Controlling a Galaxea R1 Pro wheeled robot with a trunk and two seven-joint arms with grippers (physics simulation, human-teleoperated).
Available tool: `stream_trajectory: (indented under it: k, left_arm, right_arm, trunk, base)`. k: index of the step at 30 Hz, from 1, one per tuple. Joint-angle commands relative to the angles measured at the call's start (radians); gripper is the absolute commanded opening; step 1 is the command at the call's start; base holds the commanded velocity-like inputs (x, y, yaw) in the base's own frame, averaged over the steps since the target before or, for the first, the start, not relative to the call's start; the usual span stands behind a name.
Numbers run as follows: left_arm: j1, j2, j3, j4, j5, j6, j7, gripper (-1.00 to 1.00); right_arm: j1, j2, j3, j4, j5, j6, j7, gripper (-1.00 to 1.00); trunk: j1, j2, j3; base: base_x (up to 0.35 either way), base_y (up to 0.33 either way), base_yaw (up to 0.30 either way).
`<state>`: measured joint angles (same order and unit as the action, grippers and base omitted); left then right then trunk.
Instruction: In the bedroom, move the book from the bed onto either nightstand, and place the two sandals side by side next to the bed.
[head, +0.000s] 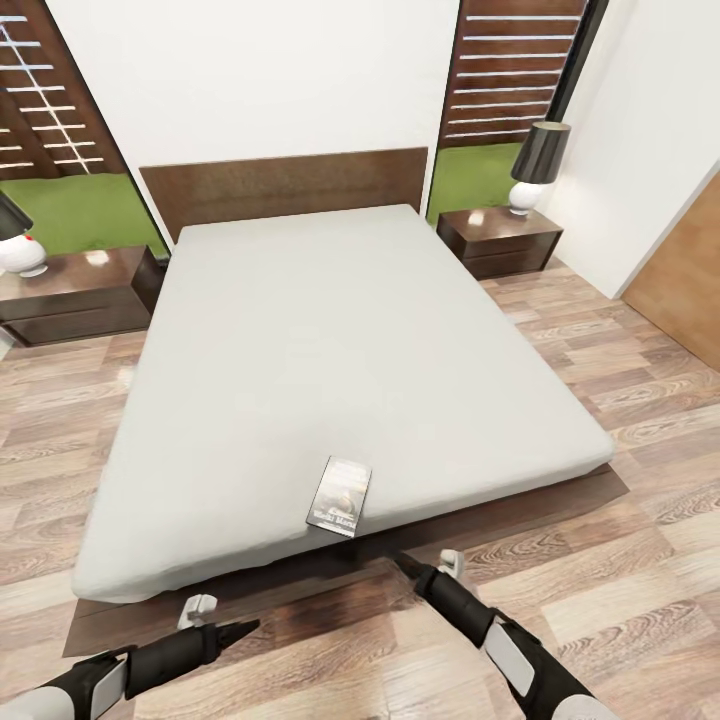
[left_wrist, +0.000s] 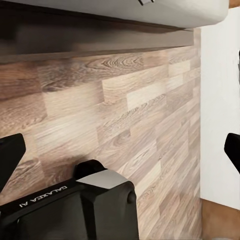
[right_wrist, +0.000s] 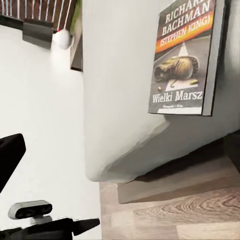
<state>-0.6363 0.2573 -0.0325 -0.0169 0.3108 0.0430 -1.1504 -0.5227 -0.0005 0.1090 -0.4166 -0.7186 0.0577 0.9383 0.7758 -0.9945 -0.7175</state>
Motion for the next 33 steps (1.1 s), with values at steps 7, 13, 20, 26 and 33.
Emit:
stream_trajectory:
  k: [7, 13, 20, 26, 33]
  left_arm:
    - [0.0, 0.0, -0.004, 0.0, 0.005, 0.005, -0.003, 1.0]
    - [0.0, -0.002, -0.004, 0.0, 0.005, 0.005, -0.003, 1.0]
    - [0.0, -0.003, -0.004, 0.0, 0.005, 0.005, -0.003, 1.0]
    - [0.0, -0.004, -0.004, 0.0, 0.005, 0.005, -0.003, 1.0]
    - [0.0, -0.011, -0.004, 0.0, 0.005, 0.005, -0.003, 1.0]
  right_arm:
    - [-0.001, 0.003, 0.004, -0.037, -0.146, 0.008, 0.003, 1.0]
    - [0.0, 0.004, 0.006, -0.045, -0.168, 0.02, 0.004, 1.0]
    - [0.0, 0.077, 0.012, -0.043, -0.17, 0.112, 0.005, 1.0]
    - [-0.001, 0.1, 0.015, -0.043, -0.17, 0.119, 0.002, 1.0]
    - [0.0, 0.105, 0.015, -0.042, -0.171, 0.159, 0.006, 1.0]
  trunk:
    - [0.0, -0.001, -0.001]
    - [0.0, -0.001, -0.001]
    - [0.0, -0.001, -0.001]
    - [0.0, -0.001, -0.001]
    - [0.0, -0.001, -0.001]
  base:
    - [0.0, 0.0, 0.0]
    - [0.0, 0.0, 0.0]
    - [0.0, 0.0, 0.0]
    - [0.0, 0.0, 0.0]
    - [0.0, 0.0, 0.0]
